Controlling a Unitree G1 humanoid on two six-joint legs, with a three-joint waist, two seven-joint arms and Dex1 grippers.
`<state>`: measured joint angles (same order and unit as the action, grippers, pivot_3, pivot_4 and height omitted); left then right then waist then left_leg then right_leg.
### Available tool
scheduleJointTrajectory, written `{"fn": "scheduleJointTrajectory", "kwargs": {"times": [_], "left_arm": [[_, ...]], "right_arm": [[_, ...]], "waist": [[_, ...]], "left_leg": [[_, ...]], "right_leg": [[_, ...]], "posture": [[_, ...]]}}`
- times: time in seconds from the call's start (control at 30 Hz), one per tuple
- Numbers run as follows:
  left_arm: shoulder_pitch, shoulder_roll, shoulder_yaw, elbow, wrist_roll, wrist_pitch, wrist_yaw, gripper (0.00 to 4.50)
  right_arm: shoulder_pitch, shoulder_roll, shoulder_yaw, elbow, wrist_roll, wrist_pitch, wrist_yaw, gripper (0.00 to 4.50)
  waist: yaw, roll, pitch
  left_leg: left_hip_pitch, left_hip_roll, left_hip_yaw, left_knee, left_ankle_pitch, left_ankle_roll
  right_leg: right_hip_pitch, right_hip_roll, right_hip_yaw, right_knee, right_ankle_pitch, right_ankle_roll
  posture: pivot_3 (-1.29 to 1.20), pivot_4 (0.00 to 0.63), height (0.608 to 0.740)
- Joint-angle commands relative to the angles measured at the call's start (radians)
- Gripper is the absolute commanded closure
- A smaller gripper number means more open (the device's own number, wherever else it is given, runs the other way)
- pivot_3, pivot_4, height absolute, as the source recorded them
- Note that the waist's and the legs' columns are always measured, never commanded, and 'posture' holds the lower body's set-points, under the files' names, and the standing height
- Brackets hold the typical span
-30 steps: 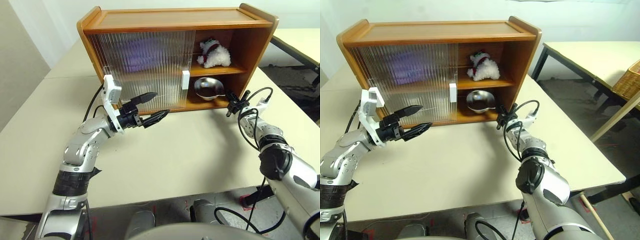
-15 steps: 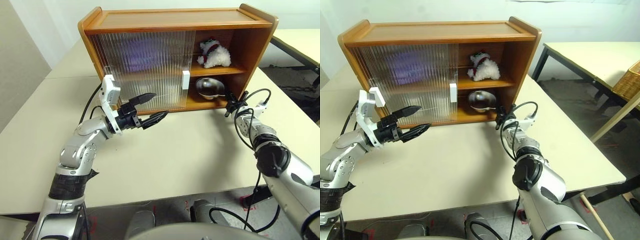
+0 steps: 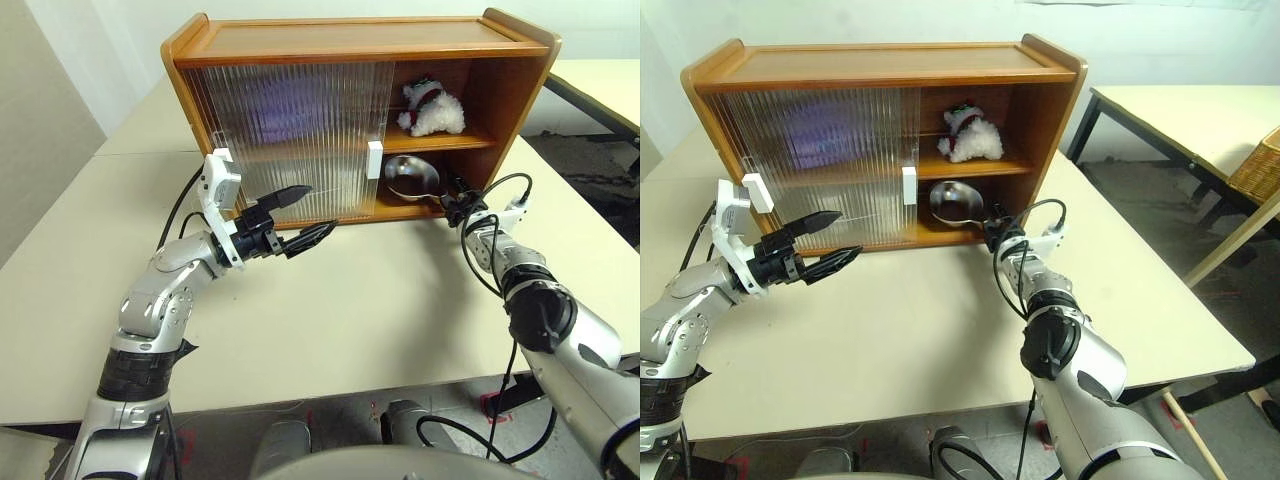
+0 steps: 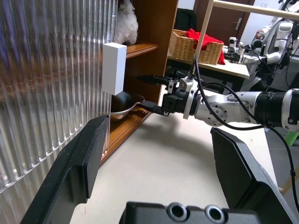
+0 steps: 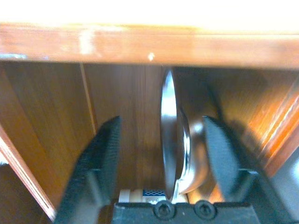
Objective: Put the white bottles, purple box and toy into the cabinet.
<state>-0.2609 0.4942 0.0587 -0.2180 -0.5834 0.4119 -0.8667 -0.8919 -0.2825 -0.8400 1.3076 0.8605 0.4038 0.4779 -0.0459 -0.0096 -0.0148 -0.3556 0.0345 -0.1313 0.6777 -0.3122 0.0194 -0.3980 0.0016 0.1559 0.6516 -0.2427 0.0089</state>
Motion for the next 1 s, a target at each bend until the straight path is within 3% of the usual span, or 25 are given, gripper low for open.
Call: {"fn": "scheduleJointTrajectory", "kwargs": {"times": [0.03,0.33,0.5,0.63,0.8,1.0], "left_arm": [[0.006,-0.004,-0.009,-0.007,0.002,-0.004,-0.003,0.00],[0.000,-0.022,-0.030,0.021,0.013,-0.018,-0.023,0.00],[-0.008,-0.025,-0.031,0.041,0.017,-0.029,-0.034,0.00],[-0.007,-0.025,-0.034,0.055,0.020,-0.039,-0.042,0.00],[-0.009,-0.024,-0.033,0.077,0.022,-0.052,-0.051,0.00],[-0.009,-0.022,-0.033,0.102,0.027,-0.069,-0.061,0.00]], "right_arm": [[0.000,-0.010,0.004,0.002,-0.019,-0.005,0.019,0.06],[0.042,-0.049,0.004,-0.027,-0.014,0.056,0.081,0.06],[0.106,-0.061,0.089,-0.125,-0.053,0.188,0.192,0.06],[0.242,-0.039,0.222,-0.436,-0.084,0.284,0.255,0.06],[0.440,-0.005,0.365,-0.900,-0.125,0.270,0.212,0.06],[0.651,-0.095,0.671,-1.269,-0.450,-0.027,0.237,0.06]], "waist": [[0.000,0.000,0.000],[-0.001,0.000,0.000],[-0.006,0.000,0.000],[-0.008,0.000,0.000],[-0.019,0.000,0.000],[-0.037,0.000,0.000]], "left_leg": [[0.000,0.000,0.000,0.000,0.000,0.000],[0.000,0.000,0.000,0.000,0.000,0.000],[0.000,0.000,0.000,0.000,0.000,0.000],[0.000,0.000,0.001,0.000,0.000,0.000],[0.001,0.000,0.001,0.000,0.000,0.000],[0.002,0.000,0.001,0.000,0.000,0.001]], "right_leg": [[0.000,0.000,0.000,0.000,0.000,0.000],[0.003,0.000,0.000,0.000,0.000,0.000],[0.004,0.000,0.000,0.000,0.000,0.000],[0.004,0.001,0.000,0.000,0.000,0.000],[0.005,0.001,0.000,-0.001,0.000,0.000],[0.005,0.001,0.000,-0.001,-0.001,0.000]], "posture": [[-0.06,0.000,0.740],[-0.10,0.000,0.740],[-0.12,0.000,0.740],[-0.13,0.000,0.740],[-0.15,0.000,0.740],[-0.15,0.000,0.740]]}}
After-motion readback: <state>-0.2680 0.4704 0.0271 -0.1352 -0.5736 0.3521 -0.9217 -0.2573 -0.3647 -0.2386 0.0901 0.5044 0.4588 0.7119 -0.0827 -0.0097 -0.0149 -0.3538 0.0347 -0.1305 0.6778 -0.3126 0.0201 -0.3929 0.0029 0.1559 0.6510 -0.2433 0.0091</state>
